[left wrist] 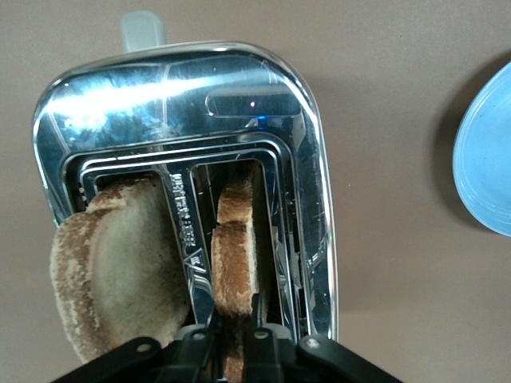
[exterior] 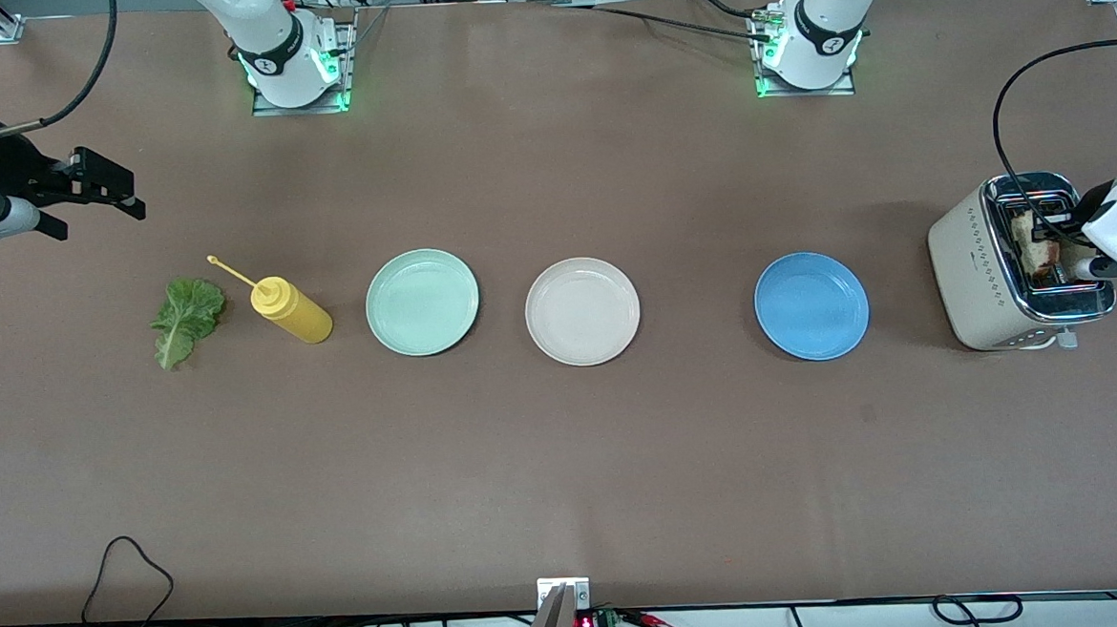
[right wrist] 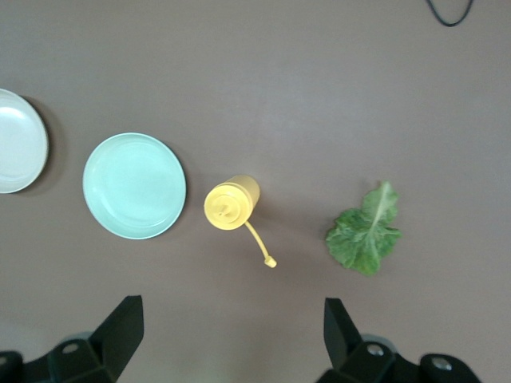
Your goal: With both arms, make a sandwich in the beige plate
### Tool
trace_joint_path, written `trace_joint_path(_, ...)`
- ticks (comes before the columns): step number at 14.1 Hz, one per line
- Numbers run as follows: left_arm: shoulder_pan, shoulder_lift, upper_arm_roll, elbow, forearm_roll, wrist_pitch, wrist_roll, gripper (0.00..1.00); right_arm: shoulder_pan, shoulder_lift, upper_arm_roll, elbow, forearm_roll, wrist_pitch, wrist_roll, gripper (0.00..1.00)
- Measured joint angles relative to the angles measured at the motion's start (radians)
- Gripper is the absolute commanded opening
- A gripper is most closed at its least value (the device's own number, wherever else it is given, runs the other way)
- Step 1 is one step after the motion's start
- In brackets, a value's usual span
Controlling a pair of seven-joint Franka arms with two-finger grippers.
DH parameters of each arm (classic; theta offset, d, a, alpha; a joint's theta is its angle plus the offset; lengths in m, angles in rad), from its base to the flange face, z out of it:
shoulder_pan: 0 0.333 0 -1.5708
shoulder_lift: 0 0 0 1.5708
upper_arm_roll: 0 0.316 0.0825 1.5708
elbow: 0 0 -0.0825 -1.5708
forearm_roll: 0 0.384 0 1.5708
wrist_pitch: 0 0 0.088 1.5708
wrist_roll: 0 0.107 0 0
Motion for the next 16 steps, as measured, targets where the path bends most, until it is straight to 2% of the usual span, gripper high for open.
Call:
trace_joint_path(4, 0.002, -0.021, -0.002, 0.02, 0.0, -0.025, 0.013, 0.01, -0.003, -0.04, -0.088, -0.072, 0.138, 0.001, -0.157, 1.0)
trace_joint_path(6, 0.002, -0.037, -0.008, 0.077, 0.0, -0.122, 0.015, 0.01, -0.006, -0.055, -0.142, -0.113, 0.2, 0.003, -0.267, 1.0)
trace_joint_path(9, 0.001, -0.055, -0.048, 0.218, 0.0, -0.318, 0.023, 0.01, -0.009, -0.06, -0.202, -0.163, 0.286, 0.015, -0.426, 1.0)
trace_joint_path(12, -0.002, -0.06, -0.158, 0.341, -0.002, -0.494, 0.022, 0.01, -0.009, -0.06, -0.26, -0.229, 0.388, 0.054, -0.645, 1.0)
trace_joint_path(16, -0.012, -0.037, -0.341, 0.367, -0.025, -0.613, 0.01, 0.01, -0.014, -0.052, -0.331, -0.336, 0.527, 0.107, -0.907, 1.0)
